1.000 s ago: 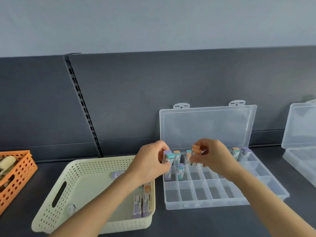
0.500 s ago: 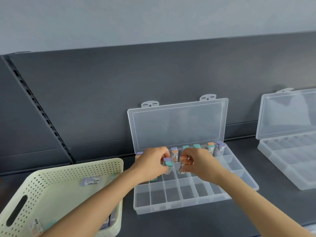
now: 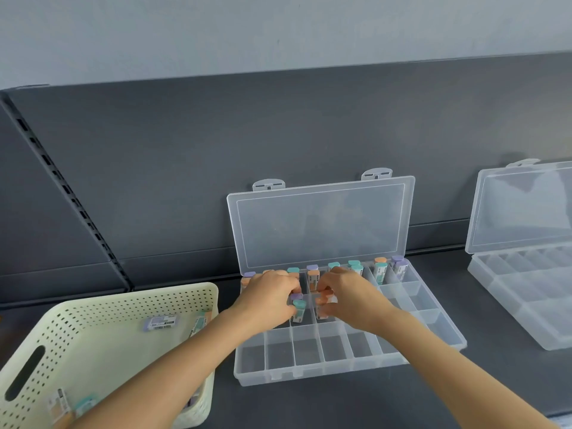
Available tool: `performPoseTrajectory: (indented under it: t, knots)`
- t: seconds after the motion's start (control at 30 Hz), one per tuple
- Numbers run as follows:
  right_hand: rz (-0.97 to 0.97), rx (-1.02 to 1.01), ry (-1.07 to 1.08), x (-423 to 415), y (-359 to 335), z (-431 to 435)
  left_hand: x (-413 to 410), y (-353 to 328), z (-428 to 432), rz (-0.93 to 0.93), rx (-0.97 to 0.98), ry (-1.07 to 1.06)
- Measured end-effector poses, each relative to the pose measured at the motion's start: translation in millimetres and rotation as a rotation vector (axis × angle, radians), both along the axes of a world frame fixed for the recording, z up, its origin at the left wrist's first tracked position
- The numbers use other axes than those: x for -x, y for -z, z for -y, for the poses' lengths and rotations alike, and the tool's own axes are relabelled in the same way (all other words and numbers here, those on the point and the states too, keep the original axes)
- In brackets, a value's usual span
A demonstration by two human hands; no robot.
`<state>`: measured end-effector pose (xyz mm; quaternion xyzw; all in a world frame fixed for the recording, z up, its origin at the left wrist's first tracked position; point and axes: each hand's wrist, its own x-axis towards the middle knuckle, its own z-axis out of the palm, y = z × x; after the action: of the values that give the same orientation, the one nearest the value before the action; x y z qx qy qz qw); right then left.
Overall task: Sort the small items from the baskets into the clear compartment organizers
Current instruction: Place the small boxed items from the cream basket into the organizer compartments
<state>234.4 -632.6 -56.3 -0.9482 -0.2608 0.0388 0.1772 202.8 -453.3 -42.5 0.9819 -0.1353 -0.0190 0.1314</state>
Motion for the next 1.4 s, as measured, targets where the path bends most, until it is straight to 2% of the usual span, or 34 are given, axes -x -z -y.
performPoseTrajectory:
  t: [0.23, 0.57, 0.83, 1.1, 1.4]
  knots:
    - [0.015, -0.001, -0.011, 1.7, -3.0, 0.1, -0.1, -2.3, 8.0, 0.005, -0.019, -0.008]
    - [0.001, -0.038, 0.007, 2.4, 1.1, -4.6, 1.4, 1.9, 7.3, 0.106, -0.044, -0.034]
    - [0.004, -0.01, -0.002, 6.8, -3.3, -6.0, 5.2, 0.5, 0.5, 0.071, -0.019, -0.027]
    - [0.02, -0.073, 0.02, 13.7, -31.2, -22.6, 23.2, -17.2, -34.3, 0.093, 0.076, -0.067]
    - [0.018, -0.134, -0.062, 41.7, -52.2, -96.6, 65.1, -27.8, -108.1, 0.099, 0.141, -0.21]
